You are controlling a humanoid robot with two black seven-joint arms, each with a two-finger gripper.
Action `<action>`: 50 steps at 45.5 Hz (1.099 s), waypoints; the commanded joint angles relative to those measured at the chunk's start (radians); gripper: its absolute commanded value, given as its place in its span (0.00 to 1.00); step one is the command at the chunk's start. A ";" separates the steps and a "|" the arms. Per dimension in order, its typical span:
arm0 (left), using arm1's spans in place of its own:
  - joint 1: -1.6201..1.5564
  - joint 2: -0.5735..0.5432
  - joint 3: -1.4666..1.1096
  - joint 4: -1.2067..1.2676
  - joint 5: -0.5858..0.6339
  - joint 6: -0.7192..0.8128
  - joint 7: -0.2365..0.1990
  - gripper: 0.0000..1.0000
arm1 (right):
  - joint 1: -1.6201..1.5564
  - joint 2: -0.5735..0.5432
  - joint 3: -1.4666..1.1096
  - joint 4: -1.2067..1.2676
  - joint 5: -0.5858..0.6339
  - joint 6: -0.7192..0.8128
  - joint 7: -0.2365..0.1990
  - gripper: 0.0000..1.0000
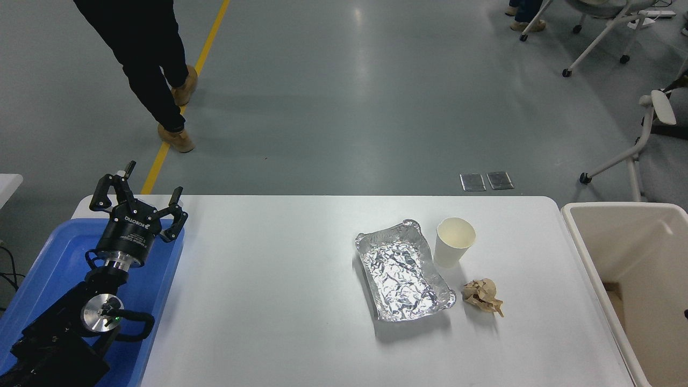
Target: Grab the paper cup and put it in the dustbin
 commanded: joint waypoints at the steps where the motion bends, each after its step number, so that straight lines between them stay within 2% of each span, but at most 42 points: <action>1: 0.000 0.000 0.000 0.000 0.000 0.000 0.000 0.98 | -0.002 0.010 0.000 0.000 0.000 0.000 0.000 1.00; 50: 0.000 0.000 0.000 0.000 0.000 0.000 0.000 0.98 | 0.006 0.010 0.000 0.002 0.000 0.009 0.000 1.00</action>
